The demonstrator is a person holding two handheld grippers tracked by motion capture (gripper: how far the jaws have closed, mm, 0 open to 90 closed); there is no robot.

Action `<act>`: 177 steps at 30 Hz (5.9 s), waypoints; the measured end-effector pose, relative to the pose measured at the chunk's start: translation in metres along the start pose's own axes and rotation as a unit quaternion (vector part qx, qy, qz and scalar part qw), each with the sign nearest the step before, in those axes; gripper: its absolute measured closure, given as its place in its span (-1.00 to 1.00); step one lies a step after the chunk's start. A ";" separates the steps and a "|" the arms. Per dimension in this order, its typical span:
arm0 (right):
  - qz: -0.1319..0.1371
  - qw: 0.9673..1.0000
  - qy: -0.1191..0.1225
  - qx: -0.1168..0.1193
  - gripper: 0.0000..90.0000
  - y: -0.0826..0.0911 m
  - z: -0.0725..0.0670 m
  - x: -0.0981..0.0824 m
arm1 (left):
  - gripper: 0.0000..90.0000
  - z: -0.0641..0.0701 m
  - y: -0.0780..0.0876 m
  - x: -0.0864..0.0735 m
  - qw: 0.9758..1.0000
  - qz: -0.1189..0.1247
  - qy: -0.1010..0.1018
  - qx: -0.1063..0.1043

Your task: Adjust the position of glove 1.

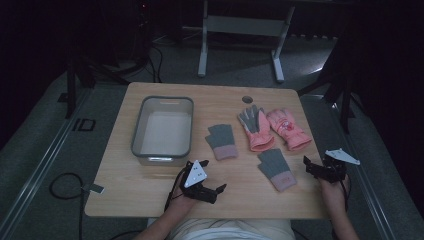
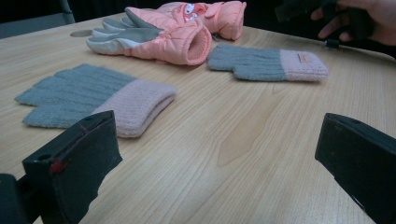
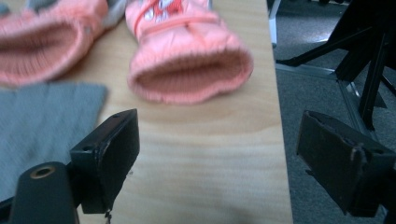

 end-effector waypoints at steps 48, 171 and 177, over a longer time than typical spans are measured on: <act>0.061 0.992 0.044 0.105 -0.75 -0.016 -0.070 0.156 | -1.00 0.001 0.000 0.000 1.000 -0.001 -0.001 -0.006; -0.027 0.976 0.038 0.211 0.58 -0.004 -0.183 0.083 | -1.00 0.001 0.000 0.000 1.000 0.000 -0.002 -0.003; -0.032 0.970 0.100 0.219 0.57 -0.002 -0.133 0.076 | -1.00 0.001 0.000 0.000 1.000 0.000 -0.002 -0.002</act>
Point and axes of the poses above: each handheld gripper's, and its own axes: y roughly backward along the jaws, x roughly out of its top, z roughly to its right, the point moved 3 cm from there along -y, roughly forward along the jaws, and after that the axes turned 13 degrees about y, right-handed, at the moved point
